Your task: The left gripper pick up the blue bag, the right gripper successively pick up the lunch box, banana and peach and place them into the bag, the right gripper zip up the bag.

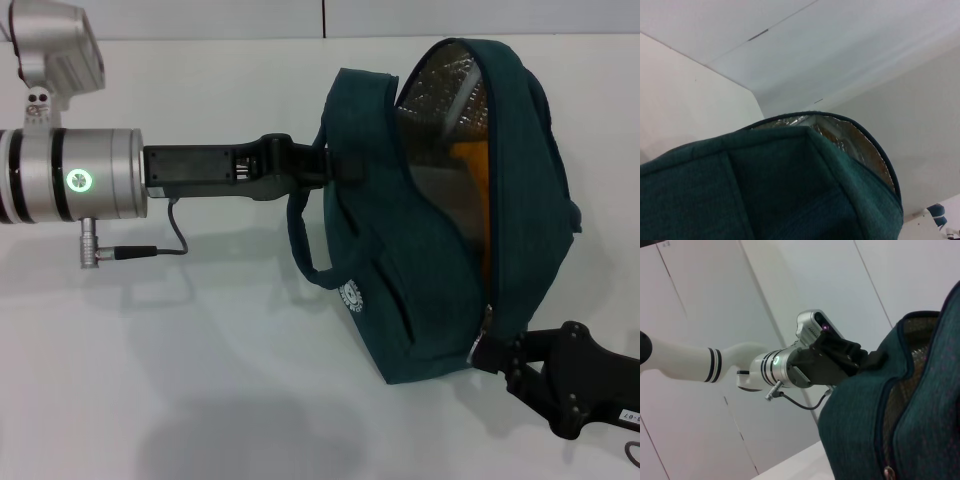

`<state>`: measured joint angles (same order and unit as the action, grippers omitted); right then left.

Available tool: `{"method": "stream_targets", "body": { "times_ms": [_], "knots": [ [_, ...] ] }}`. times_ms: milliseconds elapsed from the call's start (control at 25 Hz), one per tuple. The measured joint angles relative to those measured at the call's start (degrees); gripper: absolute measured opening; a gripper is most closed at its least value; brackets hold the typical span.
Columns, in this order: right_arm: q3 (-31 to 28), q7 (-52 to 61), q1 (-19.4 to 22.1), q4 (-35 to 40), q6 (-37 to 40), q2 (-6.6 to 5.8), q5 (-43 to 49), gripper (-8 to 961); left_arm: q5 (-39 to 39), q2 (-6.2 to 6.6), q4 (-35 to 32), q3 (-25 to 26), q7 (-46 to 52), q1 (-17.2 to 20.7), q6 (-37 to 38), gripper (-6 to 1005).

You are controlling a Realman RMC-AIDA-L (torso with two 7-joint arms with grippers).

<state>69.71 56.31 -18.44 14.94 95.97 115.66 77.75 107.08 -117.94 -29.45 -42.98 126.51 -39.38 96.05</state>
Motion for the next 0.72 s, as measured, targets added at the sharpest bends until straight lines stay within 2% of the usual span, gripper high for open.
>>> {"method": "stream_targets", "body": {
  "times_ms": [360, 600, 720],
  "knots": [
    [0.04, 1.21, 0.50, 0.00, 1.04, -0.30, 0.17, 32, 0.08, 0.00, -0.05, 0.00, -0.11, 0.10, 0.01, 37],
    [-0.33, 1.74, 0.65, -0.07, 1.87, -0.46, 0.41, 70, 0.14, 0.00, -0.05, -0.16, -0.12, -0.01, 0.00, 36],
    [-0.31, 1.75, 0.77, -0.09, 1.88, -0.46, 0.39, 182, 0.10, 0.00, -0.07, -0.35, -0.11, -0.03, 0.00, 36]
  ]
}}
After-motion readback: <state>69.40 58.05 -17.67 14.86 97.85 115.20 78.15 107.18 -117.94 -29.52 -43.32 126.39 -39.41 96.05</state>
